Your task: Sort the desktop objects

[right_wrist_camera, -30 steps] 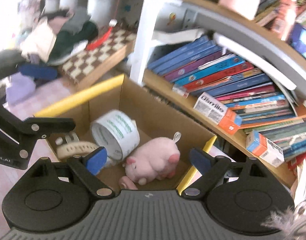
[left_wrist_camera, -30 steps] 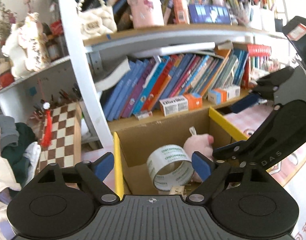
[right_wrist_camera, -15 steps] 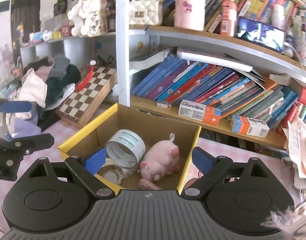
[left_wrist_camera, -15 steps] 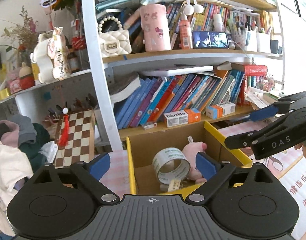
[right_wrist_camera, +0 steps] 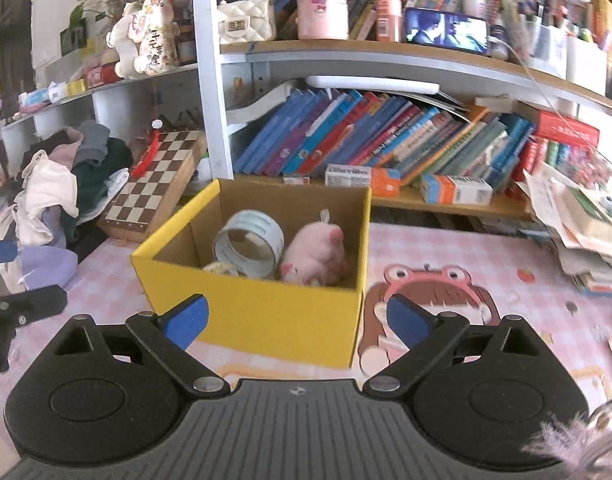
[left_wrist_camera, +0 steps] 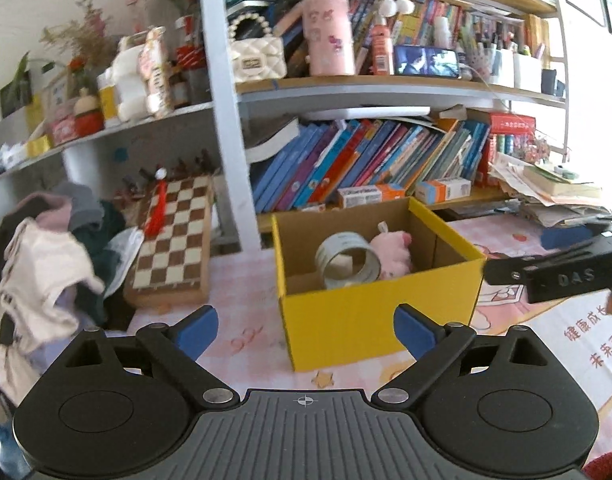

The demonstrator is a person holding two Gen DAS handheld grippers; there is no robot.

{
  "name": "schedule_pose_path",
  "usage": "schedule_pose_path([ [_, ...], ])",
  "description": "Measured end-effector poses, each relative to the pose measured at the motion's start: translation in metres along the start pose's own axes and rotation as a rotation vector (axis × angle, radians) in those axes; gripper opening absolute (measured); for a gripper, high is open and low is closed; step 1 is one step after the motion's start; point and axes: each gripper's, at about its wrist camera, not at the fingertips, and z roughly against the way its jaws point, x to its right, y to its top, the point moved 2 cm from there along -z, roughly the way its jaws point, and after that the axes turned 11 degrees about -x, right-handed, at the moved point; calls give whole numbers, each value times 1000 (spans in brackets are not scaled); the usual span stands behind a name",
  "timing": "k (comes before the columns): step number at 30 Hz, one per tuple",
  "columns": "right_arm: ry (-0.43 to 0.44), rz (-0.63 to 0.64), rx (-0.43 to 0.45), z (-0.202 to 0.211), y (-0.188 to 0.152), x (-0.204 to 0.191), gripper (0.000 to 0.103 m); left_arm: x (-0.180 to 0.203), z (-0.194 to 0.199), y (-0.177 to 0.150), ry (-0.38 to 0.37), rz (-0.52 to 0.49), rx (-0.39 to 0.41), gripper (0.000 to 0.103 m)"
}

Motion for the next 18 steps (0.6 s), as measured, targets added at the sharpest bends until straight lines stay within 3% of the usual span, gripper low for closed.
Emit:
schedule_pose_path([
  [7, -43, -64, -22, 19, -38, -8, 98, -4, 13, -27, 14, -11, -25, 99],
  [18, -99, -28, -52, 43, -83, -38, 103, -2, 26, -58, 10, -19, -39, 102],
])
